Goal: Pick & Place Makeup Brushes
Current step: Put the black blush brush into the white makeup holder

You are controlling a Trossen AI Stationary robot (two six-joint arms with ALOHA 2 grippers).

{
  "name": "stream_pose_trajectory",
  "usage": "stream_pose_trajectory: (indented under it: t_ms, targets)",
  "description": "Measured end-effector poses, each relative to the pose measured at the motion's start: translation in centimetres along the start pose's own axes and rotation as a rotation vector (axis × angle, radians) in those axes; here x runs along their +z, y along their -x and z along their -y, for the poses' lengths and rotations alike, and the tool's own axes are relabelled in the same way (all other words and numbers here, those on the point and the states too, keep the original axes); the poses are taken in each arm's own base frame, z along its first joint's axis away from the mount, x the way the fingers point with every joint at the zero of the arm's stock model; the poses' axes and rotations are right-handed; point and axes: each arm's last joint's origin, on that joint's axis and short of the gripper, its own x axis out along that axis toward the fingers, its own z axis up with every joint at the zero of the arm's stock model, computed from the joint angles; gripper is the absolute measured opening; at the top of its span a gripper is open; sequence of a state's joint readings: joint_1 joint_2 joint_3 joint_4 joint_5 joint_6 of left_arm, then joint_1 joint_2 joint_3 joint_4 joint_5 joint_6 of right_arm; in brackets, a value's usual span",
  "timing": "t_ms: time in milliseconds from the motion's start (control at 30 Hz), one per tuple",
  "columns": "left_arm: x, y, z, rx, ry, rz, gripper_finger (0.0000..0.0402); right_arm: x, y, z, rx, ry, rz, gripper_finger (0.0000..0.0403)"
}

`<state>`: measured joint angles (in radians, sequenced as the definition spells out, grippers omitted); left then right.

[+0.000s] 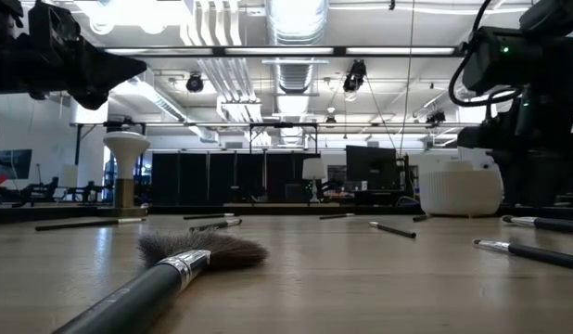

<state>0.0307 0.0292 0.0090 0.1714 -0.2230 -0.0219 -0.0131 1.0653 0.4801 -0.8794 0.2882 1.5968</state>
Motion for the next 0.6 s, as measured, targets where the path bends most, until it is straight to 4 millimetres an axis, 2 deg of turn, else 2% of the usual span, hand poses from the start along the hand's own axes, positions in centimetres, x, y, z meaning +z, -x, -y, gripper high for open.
stream_pose_trajectory:
  t_ms: [300,600]
  targets:
    - [0.0,0.0,0.0,0.000,0.001,0.001,0.0000,1.2,-1.3,-0.8,-0.018,-0.029,0.014,0.0163]
    - [0.0,0.0,0.0,0.003,0.001,0.000,0.0000,1.1,-3.2,-1.6,-0.118,-0.005,-0.017,0.0136]
